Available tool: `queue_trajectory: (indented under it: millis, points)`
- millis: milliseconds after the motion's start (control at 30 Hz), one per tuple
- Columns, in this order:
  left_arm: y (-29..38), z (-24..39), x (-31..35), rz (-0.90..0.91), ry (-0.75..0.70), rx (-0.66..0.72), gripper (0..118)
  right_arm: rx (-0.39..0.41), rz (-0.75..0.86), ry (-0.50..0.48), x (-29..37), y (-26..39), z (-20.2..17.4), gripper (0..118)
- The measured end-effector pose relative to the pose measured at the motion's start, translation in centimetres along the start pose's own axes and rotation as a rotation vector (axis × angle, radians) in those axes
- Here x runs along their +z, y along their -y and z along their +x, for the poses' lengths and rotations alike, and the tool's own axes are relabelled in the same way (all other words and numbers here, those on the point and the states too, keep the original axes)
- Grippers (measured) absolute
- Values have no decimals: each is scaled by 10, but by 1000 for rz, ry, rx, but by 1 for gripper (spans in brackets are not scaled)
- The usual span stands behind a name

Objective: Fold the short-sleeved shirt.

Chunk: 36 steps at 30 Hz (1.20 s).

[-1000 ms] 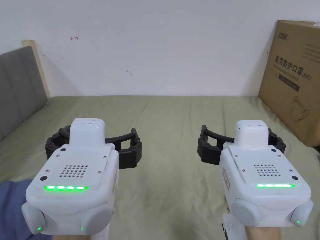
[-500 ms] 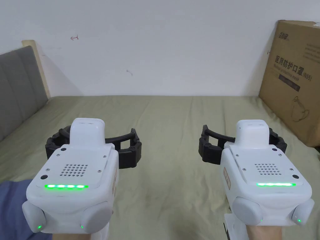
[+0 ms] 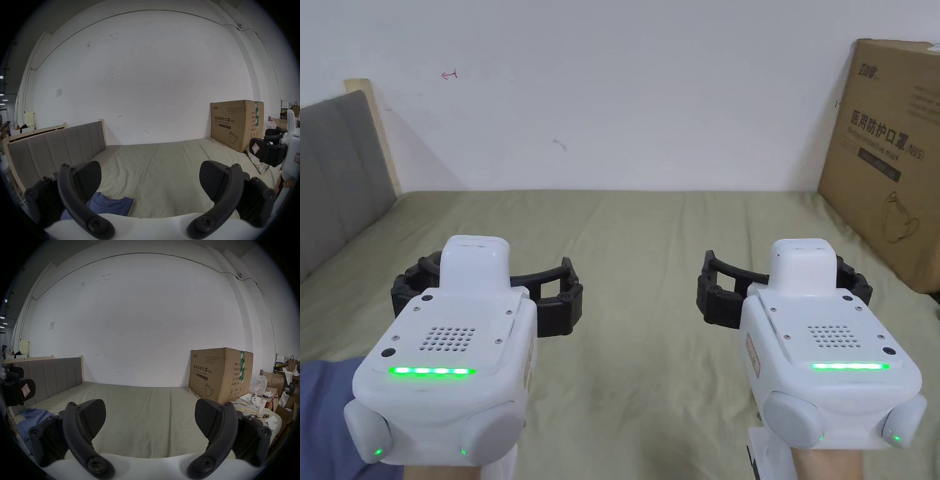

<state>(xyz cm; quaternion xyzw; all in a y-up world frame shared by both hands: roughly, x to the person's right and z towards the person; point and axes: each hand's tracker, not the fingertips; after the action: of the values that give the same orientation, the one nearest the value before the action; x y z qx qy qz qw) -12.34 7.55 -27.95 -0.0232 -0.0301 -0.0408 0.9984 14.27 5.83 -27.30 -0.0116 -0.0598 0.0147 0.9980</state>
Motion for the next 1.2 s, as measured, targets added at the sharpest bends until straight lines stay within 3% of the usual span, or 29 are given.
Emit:
queue_trajectory:
  millis: [1133, 1200]
  points:
    - [0, 2, 2, -9, 3, -4, 118, 26, -16, 14, 0, 5, -2, 113]
    - [-2, 3, 3, -37, -6, -6, 111, 25, -30, 12, 0, 5, -2, 111]
